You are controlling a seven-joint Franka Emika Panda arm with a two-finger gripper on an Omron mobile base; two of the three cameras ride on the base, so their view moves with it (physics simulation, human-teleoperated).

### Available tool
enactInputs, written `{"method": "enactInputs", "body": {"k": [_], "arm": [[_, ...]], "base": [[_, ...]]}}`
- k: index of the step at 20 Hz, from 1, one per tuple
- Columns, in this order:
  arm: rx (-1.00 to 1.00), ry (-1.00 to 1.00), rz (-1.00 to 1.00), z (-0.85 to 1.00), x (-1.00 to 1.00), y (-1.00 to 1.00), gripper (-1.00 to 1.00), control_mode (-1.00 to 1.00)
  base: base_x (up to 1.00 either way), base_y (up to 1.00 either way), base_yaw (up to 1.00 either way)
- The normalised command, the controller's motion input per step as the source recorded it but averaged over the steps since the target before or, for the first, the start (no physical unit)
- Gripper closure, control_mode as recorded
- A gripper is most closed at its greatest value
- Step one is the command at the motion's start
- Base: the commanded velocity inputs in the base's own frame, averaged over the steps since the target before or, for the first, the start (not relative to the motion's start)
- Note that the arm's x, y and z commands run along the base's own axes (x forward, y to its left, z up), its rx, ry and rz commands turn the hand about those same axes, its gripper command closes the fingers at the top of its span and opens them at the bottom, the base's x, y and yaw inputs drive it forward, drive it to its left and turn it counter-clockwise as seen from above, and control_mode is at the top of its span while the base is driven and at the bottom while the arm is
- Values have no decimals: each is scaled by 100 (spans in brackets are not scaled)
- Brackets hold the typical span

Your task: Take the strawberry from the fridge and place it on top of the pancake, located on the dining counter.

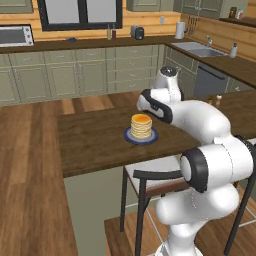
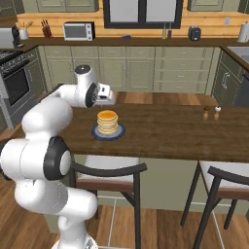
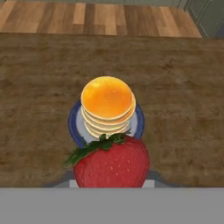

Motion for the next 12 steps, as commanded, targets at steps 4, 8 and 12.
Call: {"method": "enactInputs", "body": {"k": [4,8,12], "arm": [[0,1,0,-25,85,9,100,-100],[0,7,0,-42,29,1,100,-100],[0,12,0,-46,10,0,100,-100]], "base": [[0,0,0],[0,0,0],[0,0,0]]}}
